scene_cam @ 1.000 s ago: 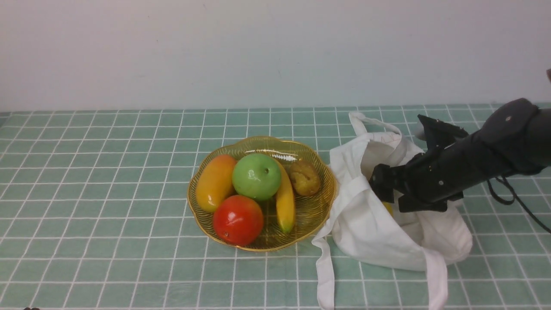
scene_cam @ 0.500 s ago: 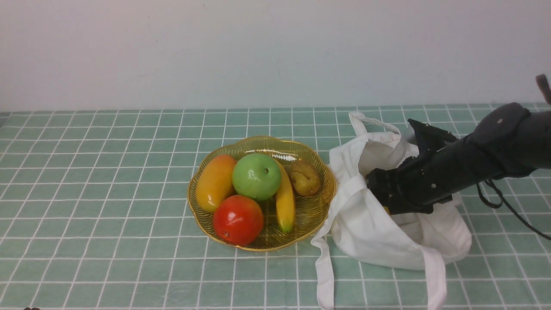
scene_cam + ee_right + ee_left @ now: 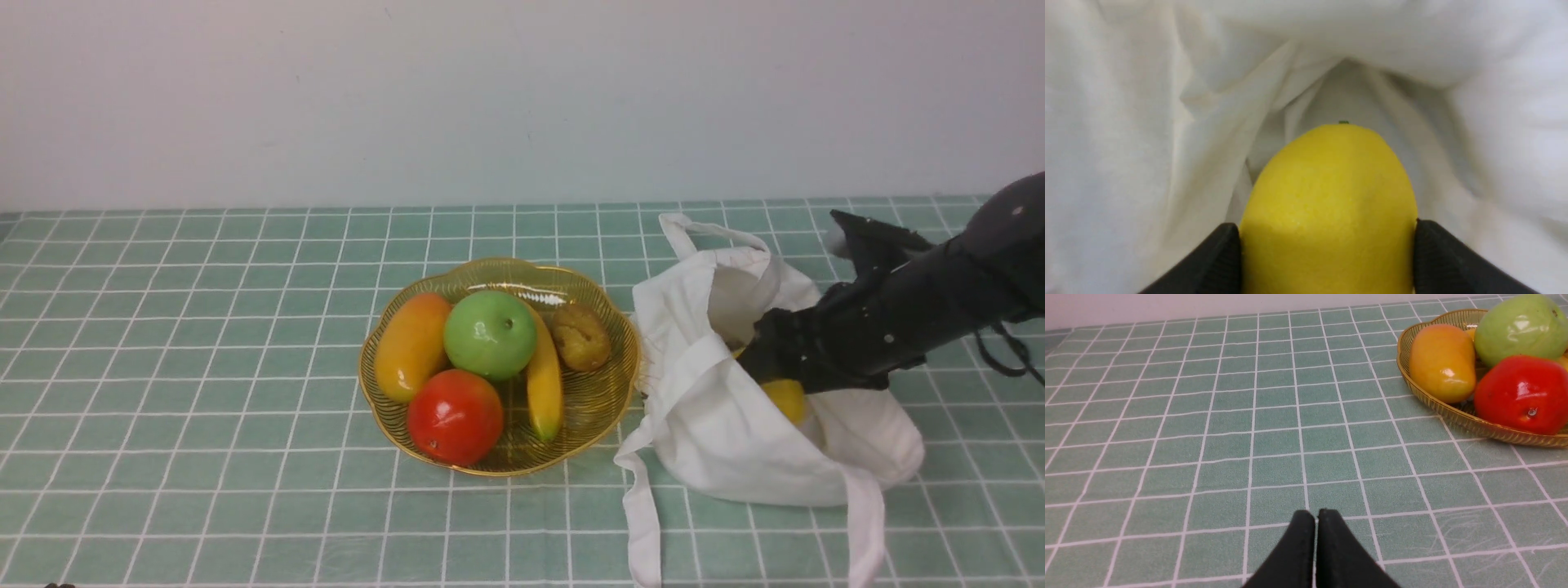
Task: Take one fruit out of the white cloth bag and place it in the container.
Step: 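Move the lemon from the bag and place it in the dish with the right gripper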
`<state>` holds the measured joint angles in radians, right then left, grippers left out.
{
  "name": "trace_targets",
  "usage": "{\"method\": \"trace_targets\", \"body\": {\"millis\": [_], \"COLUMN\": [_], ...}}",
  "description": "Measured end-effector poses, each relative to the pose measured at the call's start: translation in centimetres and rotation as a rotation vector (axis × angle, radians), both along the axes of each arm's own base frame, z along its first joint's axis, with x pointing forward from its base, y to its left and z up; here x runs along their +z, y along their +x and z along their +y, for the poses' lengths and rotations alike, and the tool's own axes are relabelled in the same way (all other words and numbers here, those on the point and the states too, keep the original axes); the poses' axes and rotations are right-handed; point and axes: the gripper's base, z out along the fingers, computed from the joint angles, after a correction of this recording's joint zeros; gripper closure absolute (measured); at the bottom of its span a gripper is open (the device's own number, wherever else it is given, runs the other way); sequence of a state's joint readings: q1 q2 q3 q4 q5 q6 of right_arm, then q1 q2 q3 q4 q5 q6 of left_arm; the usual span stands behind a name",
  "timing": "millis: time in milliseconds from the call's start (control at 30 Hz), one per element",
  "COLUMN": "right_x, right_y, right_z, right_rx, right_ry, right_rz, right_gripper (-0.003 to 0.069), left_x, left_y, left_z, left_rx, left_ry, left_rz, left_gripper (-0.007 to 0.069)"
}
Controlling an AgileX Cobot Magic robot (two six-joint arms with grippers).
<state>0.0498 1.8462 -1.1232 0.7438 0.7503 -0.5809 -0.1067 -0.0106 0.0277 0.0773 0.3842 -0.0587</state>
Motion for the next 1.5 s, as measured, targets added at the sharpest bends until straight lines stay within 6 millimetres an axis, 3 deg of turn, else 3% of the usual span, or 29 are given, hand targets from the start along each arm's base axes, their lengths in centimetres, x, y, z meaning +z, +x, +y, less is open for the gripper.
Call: {"method": "trace_targets", "body": {"millis": [167, 367, 433, 533, 600, 767, 900, 1033, 1133, 1300, 1500], "right_x": [3.8, 8.6, 11.2, 13.2, 15.6, 17.2, 16.6, 14.0, 12.0, 8.6, 3.5], "right_y": [-1.0, -3.3, -4.8, -5.9, -7.2, -7.7, -7.4, -6.9, -6.5, -4.5, -2.2], "right_z": [-1.8, -2.4, -2.0, -1.5, -0.7, 1.8, 6.2, 11.1, 13.5, 14.5, 14.6], "right_rx": [-0.027, -0.014, -0.002, 0.009, 0.036, 0.159, 0.301, 0.444, 0.477, 0.425, 0.353], "right_ry": [0.021, 0.067, 0.108, 0.168, 0.267, 0.375, 0.452, 0.440, 0.414, 0.299, 0.178], "right_rz": [-0.068, -0.136, -0.186, -0.225, -0.305, -0.431, -0.473, -0.505, -0.509, -0.530, -0.463], "right_gripper": [0.0173, 0.0174, 0.0174, 0.0174, 0.0174, 0.0174, 0.0174, 0.0174, 0.0175, 0.0143, -0.0008], "left_x": [0.0, 0.0, 0.0, 0.0, 0.0, 0.0, 0.0, 0.0, 0.0, 0.0, 0.0], "left_y": [0.0, 0.0, 0.0, 0.0, 0.0, 0.0, 0.0, 0.0, 0.0, 0.0, 0.0], "left_z": [0.0, 0.0, 0.0, 0.0, 0.0, 0.0, 0.0, 0.0, 0.0, 0.0, 0.0], "left_rx": [0.000, 0.000, 0.000, 0.000, 0.000, 0.000, 0.000, 0.000, 0.000, 0.000, 0.000], "left_ry": [0.000, 0.000, 0.000, 0.000, 0.000, 0.000, 0.000, 0.000, 0.000, 0.000, 0.000], "left_rz": [0.000, 0.000, 0.000, 0.000, 0.000, 0.000, 0.000, 0.000, 0.000, 0.000, 0.000], "left_gripper": [0.0632, 0.0632, 0.0632, 0.0632, 0.0632, 0.0632, 0.0632, 0.0632, 0.0632, 0.0632, 0.0632]}}
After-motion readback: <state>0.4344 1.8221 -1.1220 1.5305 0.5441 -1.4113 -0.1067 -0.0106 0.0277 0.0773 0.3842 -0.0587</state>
